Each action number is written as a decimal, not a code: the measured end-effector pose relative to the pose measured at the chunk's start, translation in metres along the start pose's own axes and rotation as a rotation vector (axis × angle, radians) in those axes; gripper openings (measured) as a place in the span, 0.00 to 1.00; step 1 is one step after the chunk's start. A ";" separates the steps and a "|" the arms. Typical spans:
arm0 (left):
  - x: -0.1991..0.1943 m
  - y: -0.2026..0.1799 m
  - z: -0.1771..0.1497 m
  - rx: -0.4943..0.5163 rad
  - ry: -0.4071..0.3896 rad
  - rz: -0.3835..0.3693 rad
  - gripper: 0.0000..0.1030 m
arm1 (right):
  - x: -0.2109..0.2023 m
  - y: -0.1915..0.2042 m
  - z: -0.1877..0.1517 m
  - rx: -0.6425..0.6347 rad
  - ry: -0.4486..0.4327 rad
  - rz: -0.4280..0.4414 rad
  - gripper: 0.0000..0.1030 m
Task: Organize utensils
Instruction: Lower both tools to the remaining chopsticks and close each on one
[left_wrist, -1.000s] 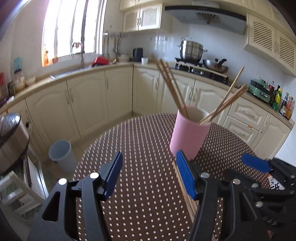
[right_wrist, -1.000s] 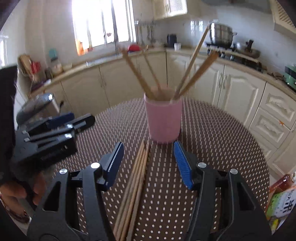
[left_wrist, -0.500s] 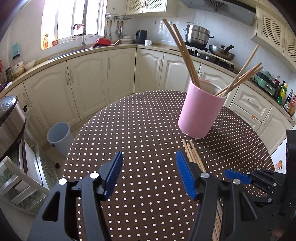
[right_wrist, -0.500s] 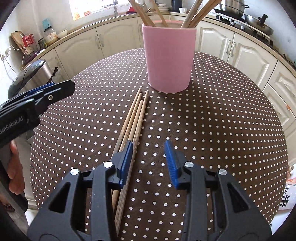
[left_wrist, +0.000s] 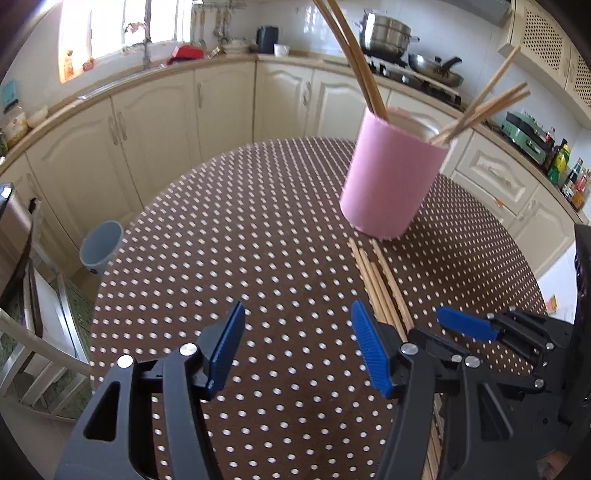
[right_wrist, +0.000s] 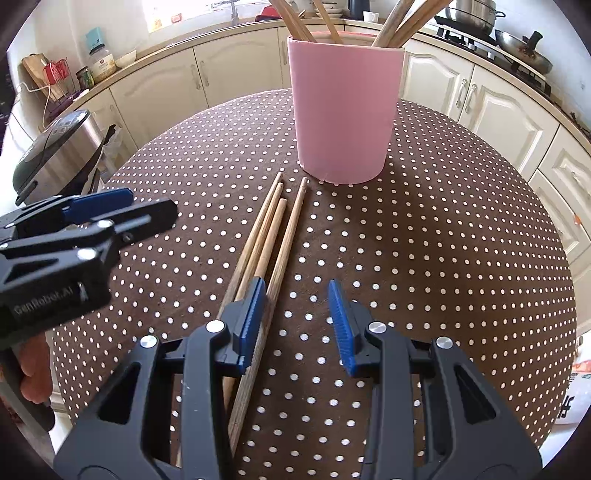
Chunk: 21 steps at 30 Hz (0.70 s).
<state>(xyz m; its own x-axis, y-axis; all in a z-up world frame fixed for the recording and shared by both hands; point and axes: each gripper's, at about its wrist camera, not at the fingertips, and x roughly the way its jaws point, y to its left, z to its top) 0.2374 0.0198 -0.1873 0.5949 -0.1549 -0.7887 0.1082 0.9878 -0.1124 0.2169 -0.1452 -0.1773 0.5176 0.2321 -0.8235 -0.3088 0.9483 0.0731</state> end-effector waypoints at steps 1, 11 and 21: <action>0.003 -0.002 0.000 0.000 0.012 -0.005 0.58 | -0.001 -0.002 -0.001 -0.001 0.003 0.003 0.34; 0.032 -0.031 0.002 0.033 0.149 -0.026 0.58 | -0.007 -0.018 -0.008 0.006 0.023 0.050 0.33; 0.047 -0.050 0.015 0.055 0.237 0.004 0.58 | -0.010 -0.025 -0.010 0.000 0.028 0.079 0.33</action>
<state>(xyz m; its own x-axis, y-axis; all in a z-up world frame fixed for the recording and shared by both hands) 0.2714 -0.0370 -0.2095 0.3923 -0.1355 -0.9098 0.1535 0.9849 -0.0804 0.2110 -0.1732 -0.1768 0.4692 0.2996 -0.8307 -0.3473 0.9275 0.1384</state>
